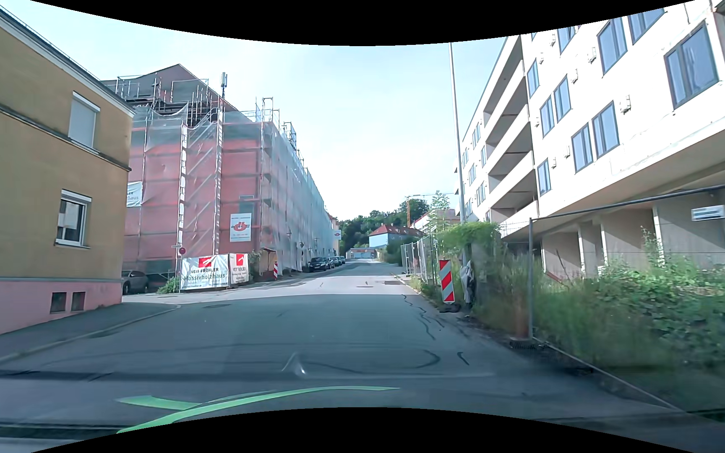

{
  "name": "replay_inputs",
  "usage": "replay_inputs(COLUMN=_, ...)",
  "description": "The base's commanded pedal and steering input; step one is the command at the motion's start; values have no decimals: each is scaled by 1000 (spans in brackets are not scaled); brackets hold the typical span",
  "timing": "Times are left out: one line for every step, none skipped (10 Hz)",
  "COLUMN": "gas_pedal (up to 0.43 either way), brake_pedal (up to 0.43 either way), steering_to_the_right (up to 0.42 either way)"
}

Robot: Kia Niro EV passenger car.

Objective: Follow the waypoints while adhering to traffic rules and regulations

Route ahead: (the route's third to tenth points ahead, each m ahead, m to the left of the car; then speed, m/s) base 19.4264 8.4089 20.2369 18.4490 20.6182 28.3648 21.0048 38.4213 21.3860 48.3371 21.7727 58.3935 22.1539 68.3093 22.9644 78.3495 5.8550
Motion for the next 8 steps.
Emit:
replay_inputs(gas_pedal=28, brake_pedal=0, steering_to_the_right=6)
replay_inputs(gas_pedal=20, brake_pedal=0, steering_to_the_right=8)
replay_inputs(gas_pedal=20, brake_pedal=0, steering_to_the_right=9)
replay_inputs(gas_pedal=8, brake_pedal=0, steering_to_the_right=9)
replay_inputs(gas_pedal=0, brake_pedal=0, steering_to_the_right=9)
replay_inputs(gas_pedal=0, brake_pedal=0, steering_to_the_right=9)
replay_inputs(gas_pedal=0, brake_pedal=0, steering_to_the_right=9)
replay_inputs(gas_pedal=0, brake_pedal=0, steering_to_the_right=9)
